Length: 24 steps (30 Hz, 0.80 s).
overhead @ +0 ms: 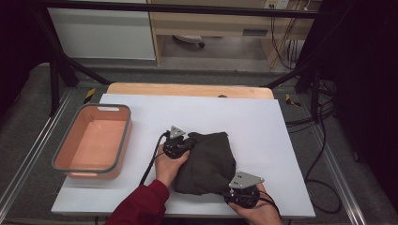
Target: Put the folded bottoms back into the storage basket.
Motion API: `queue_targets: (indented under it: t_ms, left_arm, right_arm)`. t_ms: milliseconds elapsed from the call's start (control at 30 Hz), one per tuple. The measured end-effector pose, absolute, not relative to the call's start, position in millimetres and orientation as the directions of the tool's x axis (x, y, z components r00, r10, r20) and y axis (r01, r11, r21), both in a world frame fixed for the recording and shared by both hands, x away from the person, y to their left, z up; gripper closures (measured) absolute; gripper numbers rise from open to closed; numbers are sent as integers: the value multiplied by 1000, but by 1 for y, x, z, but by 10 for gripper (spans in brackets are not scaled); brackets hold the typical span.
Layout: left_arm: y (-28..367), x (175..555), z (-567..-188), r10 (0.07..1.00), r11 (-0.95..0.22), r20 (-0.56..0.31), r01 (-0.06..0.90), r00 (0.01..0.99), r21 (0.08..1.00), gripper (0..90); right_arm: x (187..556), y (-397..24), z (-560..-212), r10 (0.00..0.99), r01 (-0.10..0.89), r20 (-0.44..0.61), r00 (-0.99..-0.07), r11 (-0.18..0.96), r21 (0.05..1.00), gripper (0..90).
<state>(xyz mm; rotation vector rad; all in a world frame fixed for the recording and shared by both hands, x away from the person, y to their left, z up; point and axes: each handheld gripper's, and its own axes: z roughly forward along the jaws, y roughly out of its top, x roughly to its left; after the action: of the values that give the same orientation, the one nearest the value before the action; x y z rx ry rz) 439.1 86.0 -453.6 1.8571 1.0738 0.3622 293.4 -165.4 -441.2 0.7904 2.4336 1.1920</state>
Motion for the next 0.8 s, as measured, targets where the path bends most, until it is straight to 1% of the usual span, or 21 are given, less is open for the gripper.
queue_targets:
  t_ms: [100, 167, 300, 333, 500, 633, 800]
  left_arm:
    - [94, 438, -443, 810, -158, -175, 495, 559, 854, 801]
    - [102, 440, -436, 822, -147, -167, 486, 544, 861, 803]
    - [112, 448, -441, 824, -131, -207, 533, 528, 836, 802]
    - [112, 449, -443, 824, -129, -212, 539, 525, 832, 802]
    - [108, 446, -441, 819, -147, -194, 524, 540, 839, 801]
    - [108, 443, -439, 819, -158, -177, 512, 546, 844, 800]
    - [107, 443, -440, 824, -163, -172, 515, 540, 841, 798]
  right_arm:
    - [295, -160, -440, 602, 340, -27, -798, 488, 804, 633]
    - [300, -144, -440, 587, 322, -33, -809, 490, 810, 628]
    - [304, -132, -443, 578, 316, -37, -815, 497, 808, 604]
    - [304, -131, -443, 576, 310, -43, -816, 500, 809, 584]
    - [297, -142, -440, 575, 298, -45, -817, 488, 820, 421]
    - [290, -157, -437, 586, 295, -52, -809, 480, 826, 324]
    - [290, -159, -440, 592, 310, -45, -804, 484, 818, 290]
